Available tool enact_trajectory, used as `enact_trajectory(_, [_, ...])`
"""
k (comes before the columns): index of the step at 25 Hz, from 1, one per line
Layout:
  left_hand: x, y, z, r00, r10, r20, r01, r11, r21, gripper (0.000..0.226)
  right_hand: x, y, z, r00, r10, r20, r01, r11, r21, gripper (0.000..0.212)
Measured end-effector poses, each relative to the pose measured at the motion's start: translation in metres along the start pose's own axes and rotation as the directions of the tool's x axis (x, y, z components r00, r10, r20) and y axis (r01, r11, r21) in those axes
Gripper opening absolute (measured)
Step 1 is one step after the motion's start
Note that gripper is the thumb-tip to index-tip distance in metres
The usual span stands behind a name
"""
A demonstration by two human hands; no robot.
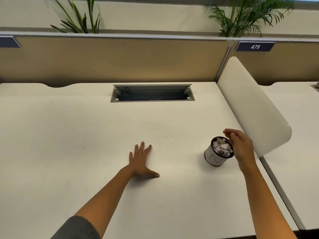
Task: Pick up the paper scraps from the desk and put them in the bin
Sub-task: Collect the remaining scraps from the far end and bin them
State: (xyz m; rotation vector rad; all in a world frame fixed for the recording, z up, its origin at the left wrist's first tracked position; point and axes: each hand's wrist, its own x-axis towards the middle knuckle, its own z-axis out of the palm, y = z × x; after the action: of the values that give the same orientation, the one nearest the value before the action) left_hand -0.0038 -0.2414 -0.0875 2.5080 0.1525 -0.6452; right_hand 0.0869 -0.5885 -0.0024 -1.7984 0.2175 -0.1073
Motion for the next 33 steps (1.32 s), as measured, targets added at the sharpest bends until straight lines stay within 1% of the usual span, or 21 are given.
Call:
enact_trajectory(1, [0.0, 0.0, -0.001, 1.0, 0.002, 0.005, -0.002, 1.0, 0.016, 0.134, -0.002, 0.0, -0.002, 0.999, -0.027, 0.023, 0.031, 0.985, -0.17, 0.025])
enact_trajectory(2, [0.0, -0.001, -0.002, 1.0, 0.007, 0.019, -0.008, 0.999, 0.034, 0.135, -0.005, 0.001, -0.004, 0.998, -0.045, 0.045, 0.057, 0.948, -0.313, 0.023])
enact_trajectory(3, [0.0, -0.002, -0.005, 0.999, 0.017, 0.044, -0.019, 0.998, 0.053, 0.137, -0.007, 0.003, -0.003, 0.997, -0.054, 0.049, 0.07, 0.908, -0.414, 0.021])
enact_trajectory(5, [0.0, -0.005, -0.013, 0.994, 0.037, 0.104, -0.048, 0.994, 0.099, 0.14, -0.011, 0.004, 0.001, 0.998, -0.067, 0.007, 0.061, 0.848, -0.527, 0.021])
enact_trajectory(8, [-0.001, -0.011, -0.023, 0.985, 0.056, 0.165, -0.078, 0.988, 0.13, 0.139, -0.011, 0.002, 0.013, 0.993, -0.104, -0.05, 0.05, 0.779, -0.625, 0.017])
enact_trajectory(11, [-0.002, -0.013, -0.024, 0.983, 0.083, 0.165, -0.104, 0.987, 0.122, 0.136, -0.011, -0.004, 0.02, 0.994, -0.072, -0.088, -0.008, 0.727, -0.687, 0.018])
enact_trajectory(13, [-0.005, -0.017, -0.023, 0.984, 0.108, 0.14, -0.125, 0.985, 0.12, 0.133, -0.013, -0.01, 0.022, 0.989, -0.074, -0.126, -0.035, 0.719, -0.694, 0.018])
enact_trajectory(14, [-0.006, -0.02, -0.023, 0.984, 0.124, 0.126, -0.138, 0.984, 0.111, 0.131, -0.016, -0.013, 0.025, 0.983, -0.097, -0.158, -0.04, 0.724, -0.689, 0.019])
enact_trajectory(16, [-0.007, -0.024, -0.022, 0.985, 0.15, 0.087, -0.156, 0.986, 0.065, 0.126, -0.023, -0.02, 0.036, 0.963, -0.189, -0.191, 0.015, 0.746, -0.665, 0.019])
enact_trajectory(17, [-0.009, -0.028, -0.024, 0.986, 0.156, 0.06, -0.158, 0.987, 0.036, 0.124, -0.028, -0.026, 0.048, 0.957, -0.242, -0.158, 0.086, 0.76, -0.645, 0.019])
enact_trajectory(18, [-0.011, -0.029, -0.023, 0.989, 0.148, 0.032, -0.148, 0.989, 0.006, 0.123, -0.032, -0.029, 0.059, 0.954, -0.285, -0.091, 0.173, 0.775, -0.608, 0.018])
enact_trajectory(19, [-0.013, -0.032, -0.025, 0.992, 0.126, -0.004, -0.126, 0.992, -0.025, 0.124, -0.036, -0.031, 0.075, 0.949, -0.315, -0.013, 0.256, 0.794, -0.552, 0.017])
enact_trajectory(20, [-0.016, -0.039, -0.027, 0.994, 0.098, -0.042, -0.1, 0.994, -0.049, 0.126, -0.042, -0.031, 0.095, 0.946, -0.319, 0.058, 0.306, 0.819, -0.485, 0.016])
enact_trajectory(21, [-0.019, -0.047, -0.03, 0.995, 0.066, -0.073, -0.071, 0.996, -0.061, 0.129, -0.048, -0.03, 0.118, 0.949, -0.292, 0.119, 0.315, 0.848, -0.426, 0.015])
enact_trajectory(23, [-0.027, -0.068, -0.037, 0.994, -0.003, -0.109, -0.003, 0.998, -0.056, 0.136, -0.06, -0.022, 0.165, 0.946, -0.198, 0.257, 0.283, 0.891, -0.354, 0.015])
enact_trajectory(25, [-0.035, -0.088, -0.043, 0.995, -0.04, -0.089, 0.037, 0.999, -0.031, 0.14, -0.069, -0.009, 0.211, 0.907, -0.115, 0.406, 0.269, 0.898, -0.349, 0.017])
enact_trajectory(26, [-0.038, -0.096, -0.047, 0.998, -0.035, -0.061, 0.034, 0.999, -0.018, 0.14, -0.073, -0.003, 0.231, 0.884, -0.083, 0.459, 0.274, 0.889, -0.366, 0.02])
enact_trajectory(28, [-0.041, -0.103, -0.051, 1.0, 0.002, -0.008, -0.002, 1.0, 0.003, 0.139, -0.075, 0.003, 0.261, 0.854, -0.043, 0.519, 0.301, 0.854, -0.424, 0.03])
enact_trajectory(30, [-0.044, -0.107, -0.054, 1.0, 0.024, 0.009, -0.024, 0.999, 0.028, 0.138, -0.074, 0.007, 0.283, 0.841, -0.028, 0.541, 0.336, 0.81, -0.481, 0.037])
enact_trajectory(33, [-0.046, -0.109, -0.054, 0.999, 0.036, 0.0, -0.036, 0.998, 0.053, 0.137, -0.074, 0.011, 0.301, 0.851, -0.043, 0.524, 0.367, 0.762, -0.533, 0.033])
